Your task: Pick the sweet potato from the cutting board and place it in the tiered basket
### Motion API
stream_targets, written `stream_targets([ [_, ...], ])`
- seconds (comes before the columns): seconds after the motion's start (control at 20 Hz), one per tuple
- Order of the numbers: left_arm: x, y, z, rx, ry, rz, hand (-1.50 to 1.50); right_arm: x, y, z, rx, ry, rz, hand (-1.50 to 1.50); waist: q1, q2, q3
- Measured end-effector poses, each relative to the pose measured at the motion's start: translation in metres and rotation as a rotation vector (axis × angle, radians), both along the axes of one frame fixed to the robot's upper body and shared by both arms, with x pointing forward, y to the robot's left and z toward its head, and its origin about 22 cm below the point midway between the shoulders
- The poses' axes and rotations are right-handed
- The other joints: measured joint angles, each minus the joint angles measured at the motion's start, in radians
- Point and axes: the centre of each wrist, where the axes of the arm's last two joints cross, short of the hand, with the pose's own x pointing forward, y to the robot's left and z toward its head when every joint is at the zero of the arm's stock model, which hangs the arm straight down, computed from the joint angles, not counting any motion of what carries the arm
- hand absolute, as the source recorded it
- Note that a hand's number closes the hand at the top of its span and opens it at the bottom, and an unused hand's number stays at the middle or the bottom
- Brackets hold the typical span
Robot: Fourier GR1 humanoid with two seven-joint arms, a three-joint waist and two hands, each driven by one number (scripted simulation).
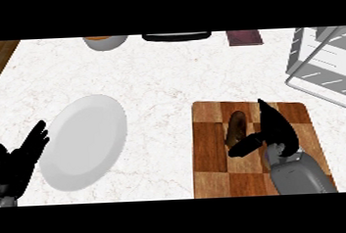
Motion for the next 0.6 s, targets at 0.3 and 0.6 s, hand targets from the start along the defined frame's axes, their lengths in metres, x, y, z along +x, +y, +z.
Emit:
stream_targets([
  [0.3,0.002,0.004,-0.002,0.000,0.002,-0.008,0.00,0.008,0.002,-0.016,0.003,0.030,-0.026,-1.50,0.001,-0.001,-0.002],
  [0.6,-0.001,0.000,-0.003,-0.004,0.002,-0.003,0.00,0.013,0.008,-0.037,0.015,0.065,-0.036,-1.50,0.003,-0.003,-0.002],
])
